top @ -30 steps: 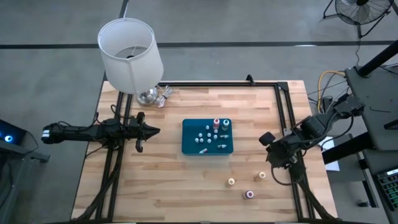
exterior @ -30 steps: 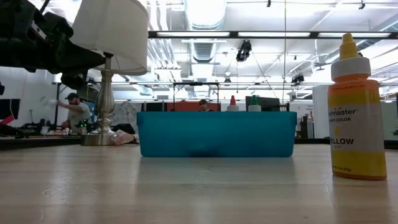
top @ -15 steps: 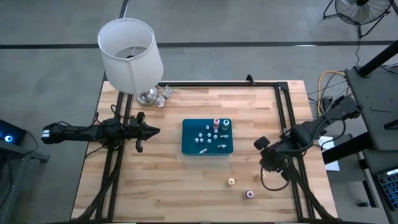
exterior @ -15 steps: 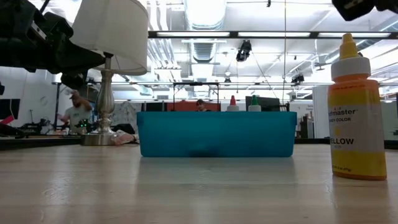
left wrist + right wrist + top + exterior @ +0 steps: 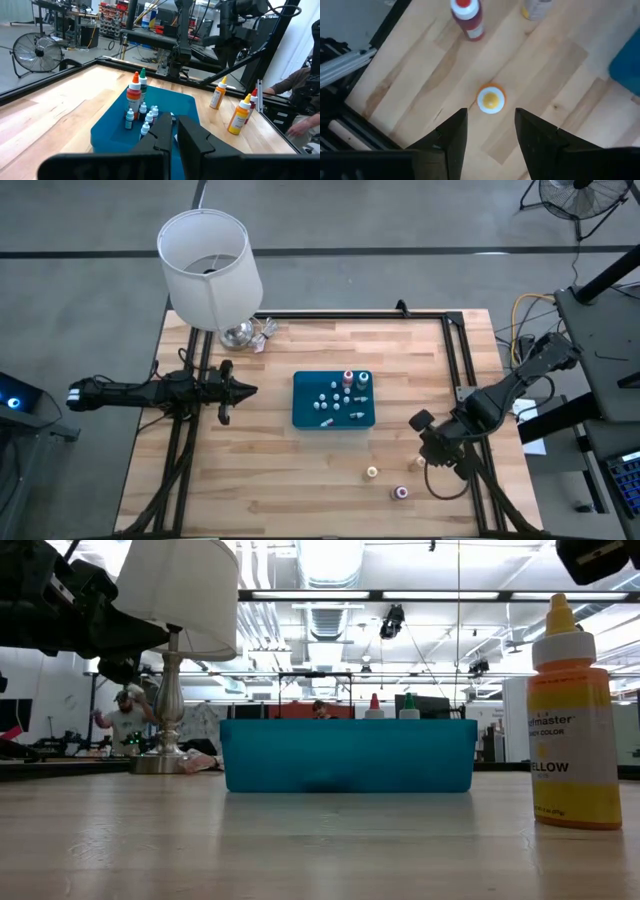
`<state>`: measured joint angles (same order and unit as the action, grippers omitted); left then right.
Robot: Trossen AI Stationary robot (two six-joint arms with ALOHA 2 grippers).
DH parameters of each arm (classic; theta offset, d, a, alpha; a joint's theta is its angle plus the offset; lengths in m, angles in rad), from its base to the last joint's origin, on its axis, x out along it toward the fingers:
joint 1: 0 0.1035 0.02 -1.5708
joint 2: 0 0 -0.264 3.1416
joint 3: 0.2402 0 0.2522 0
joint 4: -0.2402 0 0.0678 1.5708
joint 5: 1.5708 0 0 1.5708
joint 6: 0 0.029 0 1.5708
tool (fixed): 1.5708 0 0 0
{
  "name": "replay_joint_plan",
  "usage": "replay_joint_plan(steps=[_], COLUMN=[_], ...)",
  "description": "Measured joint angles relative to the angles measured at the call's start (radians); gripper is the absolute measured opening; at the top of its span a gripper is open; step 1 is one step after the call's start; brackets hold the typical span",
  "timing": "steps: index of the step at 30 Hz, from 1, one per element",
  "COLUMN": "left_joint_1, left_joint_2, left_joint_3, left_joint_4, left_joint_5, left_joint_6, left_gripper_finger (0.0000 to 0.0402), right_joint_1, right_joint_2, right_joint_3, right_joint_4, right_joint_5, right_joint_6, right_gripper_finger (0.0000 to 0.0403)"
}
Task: Pick & Place food coloring
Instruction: Put the right large yellow bottle into the blue bin
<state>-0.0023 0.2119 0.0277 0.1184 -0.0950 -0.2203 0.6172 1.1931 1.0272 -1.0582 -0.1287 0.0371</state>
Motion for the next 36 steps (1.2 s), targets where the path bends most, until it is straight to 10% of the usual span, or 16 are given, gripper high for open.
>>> replay_joint_plan(steps=[36], left_joint_1=[0.000], left_joint_2=[0.000], left_joint_3=[0.000], left_joint_4=[0.000], left_joint_5=[0.000], left_joint_6=[0.000], left_gripper_finger=[0.0002], right_joint_1=[0.044], right_joint_2=[0.087], right_joint_3=[-0.088], right_joint_4=[0.138], right_joint_5=[0.066], right_joint_6=[-0.083], right_gripper_finger=[0.0237])
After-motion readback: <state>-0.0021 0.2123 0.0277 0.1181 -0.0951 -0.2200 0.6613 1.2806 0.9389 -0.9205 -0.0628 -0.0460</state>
